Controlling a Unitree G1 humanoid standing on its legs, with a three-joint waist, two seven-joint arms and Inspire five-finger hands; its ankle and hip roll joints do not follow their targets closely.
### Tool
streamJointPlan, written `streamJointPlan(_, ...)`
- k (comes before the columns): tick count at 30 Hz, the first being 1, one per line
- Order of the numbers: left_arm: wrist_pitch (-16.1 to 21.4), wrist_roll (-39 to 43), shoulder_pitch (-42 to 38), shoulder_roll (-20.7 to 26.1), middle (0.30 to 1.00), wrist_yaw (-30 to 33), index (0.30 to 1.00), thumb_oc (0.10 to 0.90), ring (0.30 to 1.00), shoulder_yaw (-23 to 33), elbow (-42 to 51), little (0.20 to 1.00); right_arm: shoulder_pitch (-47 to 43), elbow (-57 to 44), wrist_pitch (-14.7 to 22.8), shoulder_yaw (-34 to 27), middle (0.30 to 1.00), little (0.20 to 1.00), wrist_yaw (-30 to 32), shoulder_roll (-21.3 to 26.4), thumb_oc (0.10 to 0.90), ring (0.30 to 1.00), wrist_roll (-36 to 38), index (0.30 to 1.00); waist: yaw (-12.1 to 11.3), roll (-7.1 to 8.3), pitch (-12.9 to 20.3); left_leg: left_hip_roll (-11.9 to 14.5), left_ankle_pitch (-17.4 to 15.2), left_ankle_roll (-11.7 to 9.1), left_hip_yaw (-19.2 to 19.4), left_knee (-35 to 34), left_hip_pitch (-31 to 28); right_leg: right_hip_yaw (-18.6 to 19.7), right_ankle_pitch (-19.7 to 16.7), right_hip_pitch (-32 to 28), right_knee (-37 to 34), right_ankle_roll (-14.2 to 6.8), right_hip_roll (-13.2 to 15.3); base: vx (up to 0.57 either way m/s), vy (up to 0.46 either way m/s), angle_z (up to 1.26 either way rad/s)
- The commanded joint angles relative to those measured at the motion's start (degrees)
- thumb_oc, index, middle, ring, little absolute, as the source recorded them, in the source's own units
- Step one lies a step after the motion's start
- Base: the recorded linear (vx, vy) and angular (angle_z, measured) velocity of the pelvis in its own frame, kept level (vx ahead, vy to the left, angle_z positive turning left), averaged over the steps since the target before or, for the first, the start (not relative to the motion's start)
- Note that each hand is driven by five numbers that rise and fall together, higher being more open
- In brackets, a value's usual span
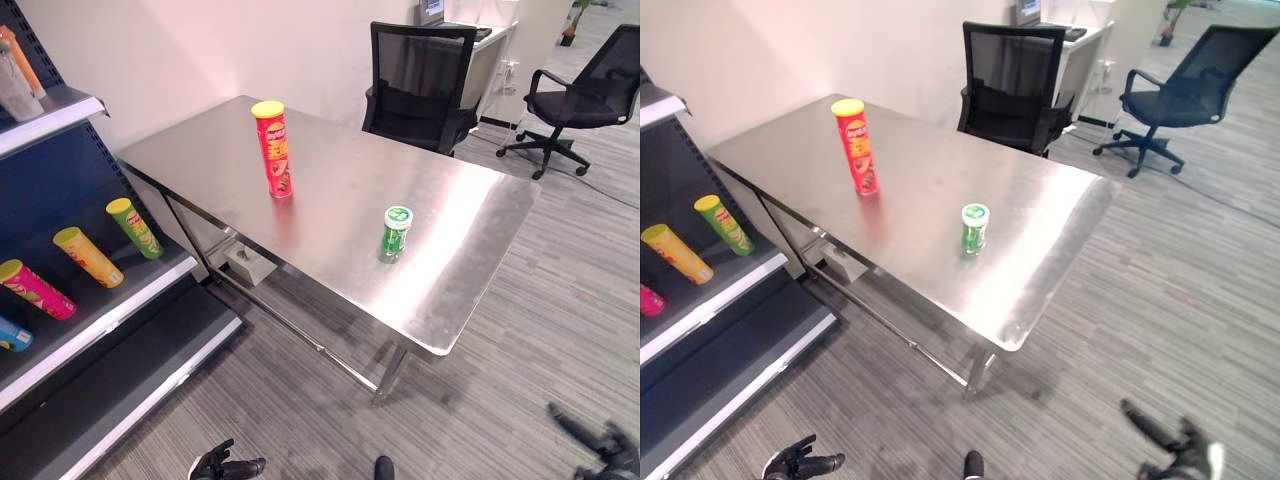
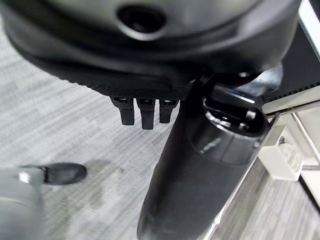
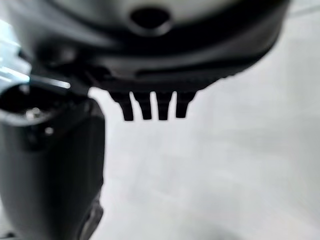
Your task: Put the goods on the table back onto the shelves and tidy them up.
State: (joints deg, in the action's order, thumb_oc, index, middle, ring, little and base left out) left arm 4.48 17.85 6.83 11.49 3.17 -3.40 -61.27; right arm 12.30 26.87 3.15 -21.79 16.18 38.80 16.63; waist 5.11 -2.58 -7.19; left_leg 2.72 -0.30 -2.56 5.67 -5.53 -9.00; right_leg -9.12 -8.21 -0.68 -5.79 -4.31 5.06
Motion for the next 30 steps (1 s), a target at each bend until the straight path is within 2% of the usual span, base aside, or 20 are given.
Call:
streamJointPlan(1, 1.9, -2.0, -3.6, 1.9, 0.9, -0.1, 0.9, 0.8, 0.9, 0.7, -0.1, 0.9, -7.4, -15.6, 9.4, -1.8, 0.9, 0.9, -0.8, 4.6, 0.8, 0.9, -5.6, 0.9, -1.6, 3.28, -0.1, 2.3, -2.4, -2.6, 1.4, 0.5, 1.3, 0.6, 4.6, -2.9, 0.8, -6.0, 4.7, 0.0, 0.003, -0.07)
streamJointPlan(2, 1.9, -2.0, -3.5, 1.9, 0.9, -0.1, 0.9, 0.8, 0.9, 0.6, -0.1, 0.9, -7.2, -16.1, 9.1, -2.0, 0.9, 0.9, -0.8, 4.4, 0.8, 0.9, -5.7, 0.9, -1.7, 3.25, -0.1, 2.3, -2.4, -2.6, 1.5, 0.5, 1.3, 0.6, 4.6, -2.9, 0.8, -6.0, 4.7, 0.0, 0.005, -0.06)
streamJointPlan(3, 2.1, -2.7, -3.1, 2.0, 0.9, -1.0, 0.9, 0.8, 0.9, 0.3, 0.8, 0.9, -8.7, -23.3, 11.0, -2.2, 0.9, 0.9, -2.7, 5.1, 0.8, 0.9, -5.6, 0.9, -2.0, 3.24, 0.2, 2.4, -2.5, -2.5, 1.6, 0.5, 1.2, 0.7, 4.6, -2.9, 0.8, -6.0, 4.8, 0.01, 0.002, -0.07)
streamJointPlan(5, 2.2, -3.6, -2.3, 2.2, 0.9, -2.0, 0.9, 0.8, 0.9, -0.7, 1.7, 0.9, -11.3, -27.3, 11.9, -0.5, 0.9, 0.9, -5.4, 6.6, 0.8, 0.9, -4.5, 0.9, -2.9, 3.22, 0.6, 2.5, -2.5, -2.5, 1.6, 0.5, 1.2, 0.6, 4.6, -3.1, 0.8, -6.1, 4.9, 0.0, 0.002, -0.03)
streamJointPlan(10, 2.3, -3.8, -1.8, 2.5, 0.9, -2.4, 0.9, 0.8, 0.9, -1.4, 1.6, 0.9, -14.7, -27.5, 12.0, 3.9, 0.9, 0.9, -8.1, 8.2, 0.8, 0.9, -3.3, 0.9, -3.8, 3.34, 0.8, 2.4, -2.5, -2.6, 1.5, 0.5, 1.2, 0.4, 4.6, -3.4, 0.8, -6.0, 5.0, 0.0, -0.003, 0.04)
streamJointPlan(13, 2.2, -3.3, -1.0, 2.6, 0.9, -3.0, 0.9, 0.8, 0.9, -2.1, 1.5, 0.9, -18.7, -22.6, 10.4, 10.1, 0.9, 0.9, -10.2, 10.8, 0.8, 0.9, -3.1, 0.9, -5.1, 3.44, 0.8, 2.4, -2.2, -2.8, 1.1, 0.5, 1.2, -0.2, 4.6, -3.7, 0.8, -5.9, 5.2, -0.01, -0.016, 0.06)
streamJointPlan(14, 2.2, -3.3, -1.0, 2.6, 0.9, -3.0, 0.9, 0.8, 0.9, -2.1, 1.5, 0.9, -18.8, -22.6, 10.4, 10.1, 0.9, 0.9, -10.2, 10.8, 0.8, 0.9, -3.1, 0.9, -5.0, 3.44, 0.8, 2.4, -2.2, -2.8, 1.1, 0.5, 1.2, -0.2, 4.6, -3.7, 0.8, -5.9, 5.2, -0.01, -0.023, 0.05)
streamJointPlan(15, 2.2, -2.9, -0.9, 2.7, 0.9, -3.0, 0.9, 0.8, 0.9, -2.5, 1.1, 0.9, -21.4, -18.8, 9.9, 12.8, 0.9, 0.9, -10.0, 11.2, 0.8, 0.9, -2.7, 0.9, -5.7, 3.48, 0.7, 2.5, -2.1, -3.0, 0.9, 0.5, 1.3, -0.5, 4.7, -3.9, 0.8, -5.9, 5.2, 0.0, -0.027, 0.06)
streamJointPlan(30, 2.4, 0.0, -0.4, 3.6, 0.9, -1.7, 0.9, 0.8, 0.9, -2.8, 0.0, 0.9, -34.7, -4.7, 8.3, 26.7, 0.9, 0.9, -9.5, 13.2, 0.8, 0.9, -2.0, 0.9, -8.1, 3.3, 0.3, 3.2, -0.4, -4.2, -1.9, 0.5, 3.0, -3.2, 5.5, -4.9, 0.8, -5.3, 4.9, 0.0, -0.046, 0.12)
